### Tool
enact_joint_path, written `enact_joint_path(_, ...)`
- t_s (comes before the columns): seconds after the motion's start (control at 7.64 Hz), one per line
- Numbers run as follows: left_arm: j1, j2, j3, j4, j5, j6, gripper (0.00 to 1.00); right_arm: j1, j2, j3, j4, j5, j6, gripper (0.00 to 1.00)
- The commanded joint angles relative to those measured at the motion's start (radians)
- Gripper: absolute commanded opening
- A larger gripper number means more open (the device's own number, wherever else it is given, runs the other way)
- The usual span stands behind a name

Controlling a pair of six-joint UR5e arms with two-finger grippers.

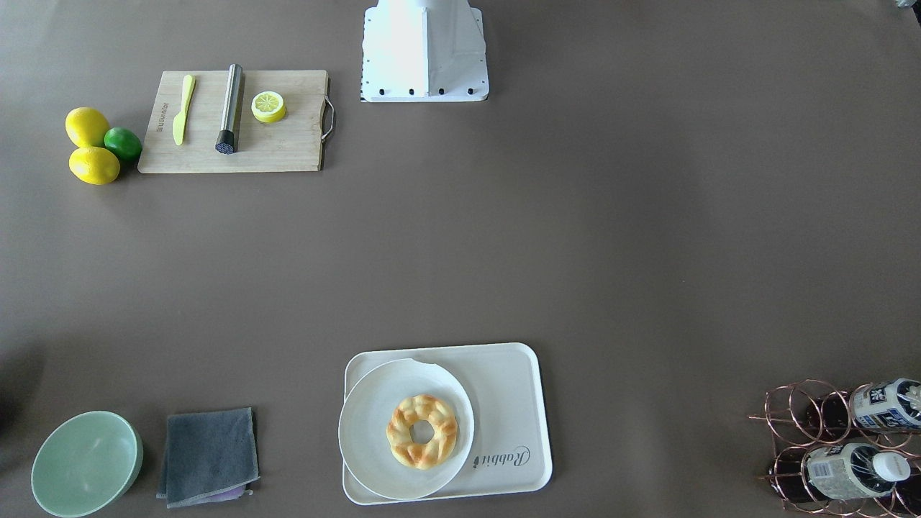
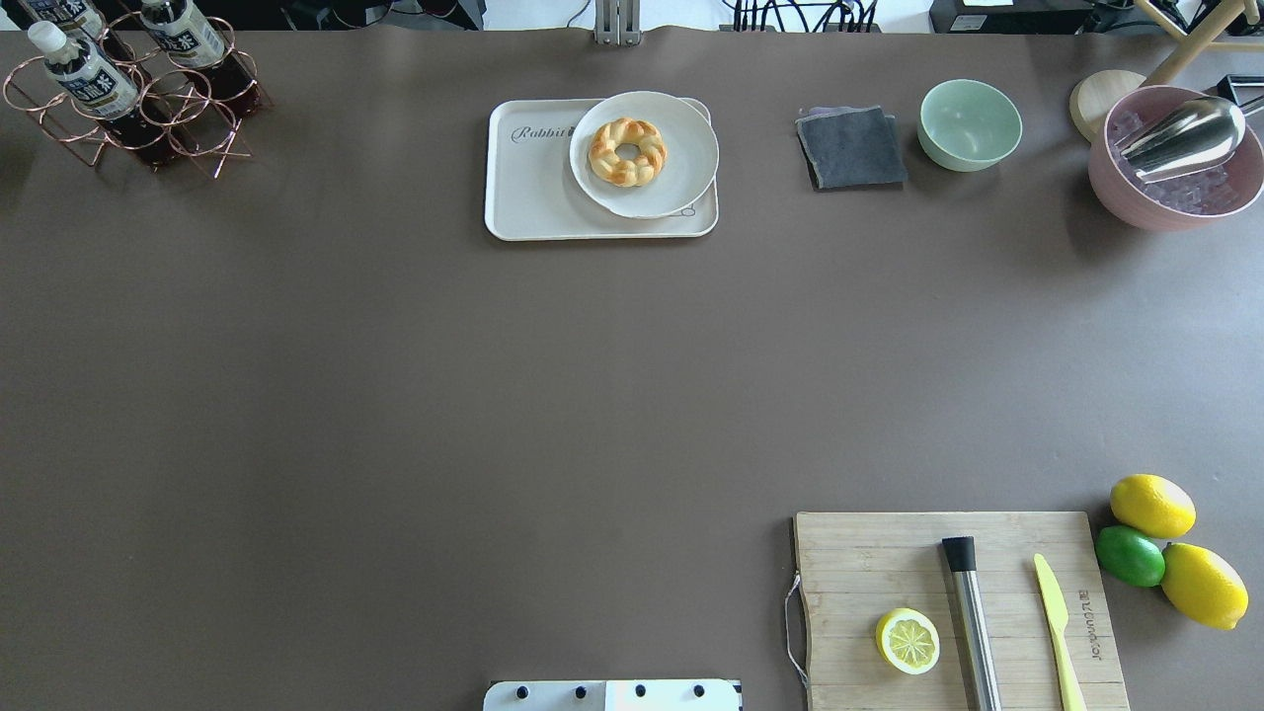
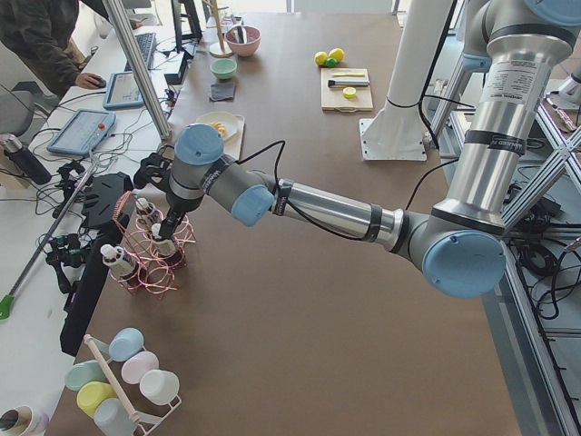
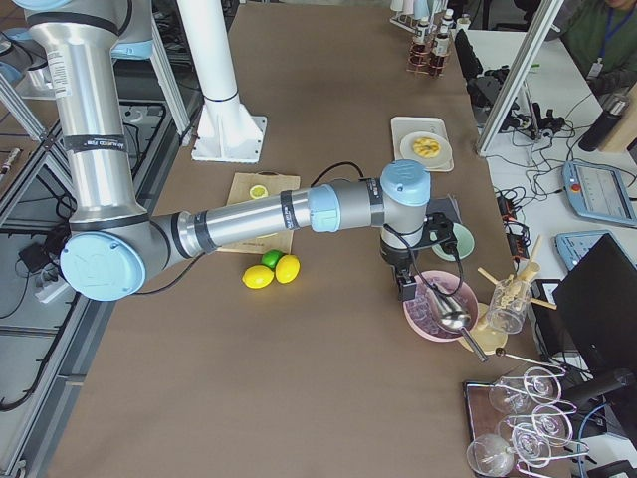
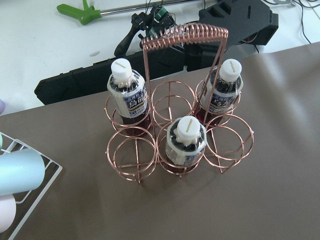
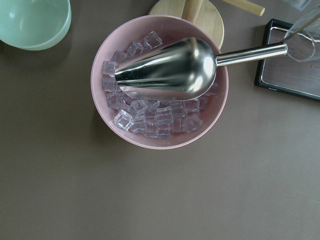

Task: Place tea on tray
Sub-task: 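Reach the left gripper down to a tea bottle in the copper rack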

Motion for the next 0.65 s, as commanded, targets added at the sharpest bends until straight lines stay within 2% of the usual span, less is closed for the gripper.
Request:
enact_joint_path(0.0,0.11,-0.044,0.1,-0.181,0.129,-0.144,0.98,-0.009,0.045,0.001,0.0,0.0,0.071,1.0)
enact_joint_path(0.39,0.187,-0.071,0.231,-0.376,0.249,-0.209,0.97,-0.013,0.05,0.007,0.0,0.002,0.071,1.0)
enact_joint_path(0.52,0.19,-0.087,0.268,-0.405,0.252,-0.209,0.97,-0.013,0.05,0.008,0.0,0.002,0.071,1.0)
